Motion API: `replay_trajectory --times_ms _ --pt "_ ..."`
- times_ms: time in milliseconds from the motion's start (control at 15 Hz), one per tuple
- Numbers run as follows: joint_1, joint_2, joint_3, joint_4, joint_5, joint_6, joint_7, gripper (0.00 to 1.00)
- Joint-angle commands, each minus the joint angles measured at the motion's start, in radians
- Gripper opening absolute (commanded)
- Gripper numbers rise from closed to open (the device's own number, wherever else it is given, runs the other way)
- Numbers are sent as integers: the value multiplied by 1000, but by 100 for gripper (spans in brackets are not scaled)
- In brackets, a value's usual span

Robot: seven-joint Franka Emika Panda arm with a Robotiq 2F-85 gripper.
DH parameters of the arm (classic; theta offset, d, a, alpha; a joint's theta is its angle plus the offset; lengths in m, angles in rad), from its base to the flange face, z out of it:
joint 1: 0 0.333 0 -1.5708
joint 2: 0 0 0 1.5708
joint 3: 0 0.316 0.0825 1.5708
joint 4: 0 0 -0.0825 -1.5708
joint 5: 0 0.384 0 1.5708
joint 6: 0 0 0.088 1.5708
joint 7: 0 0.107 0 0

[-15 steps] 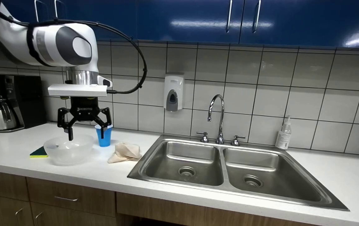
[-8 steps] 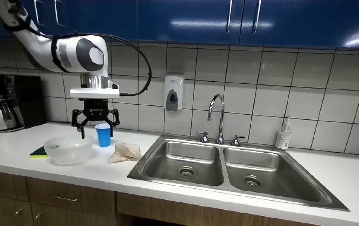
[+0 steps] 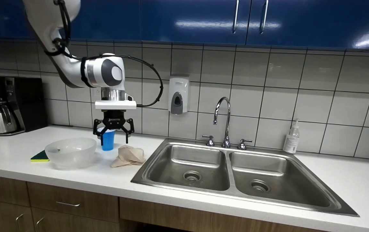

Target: Put the towel in the bowl

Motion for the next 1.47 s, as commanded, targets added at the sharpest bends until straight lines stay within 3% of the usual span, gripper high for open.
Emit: replay_trajectory --times_ms 0,667,1400 --pt "-41 146 28 170 -16 -37 13 100" --pt "-59 383 57 518 -77 -223 -21 100" --pt "-100 538 94 652 -55 -353 -138 100"
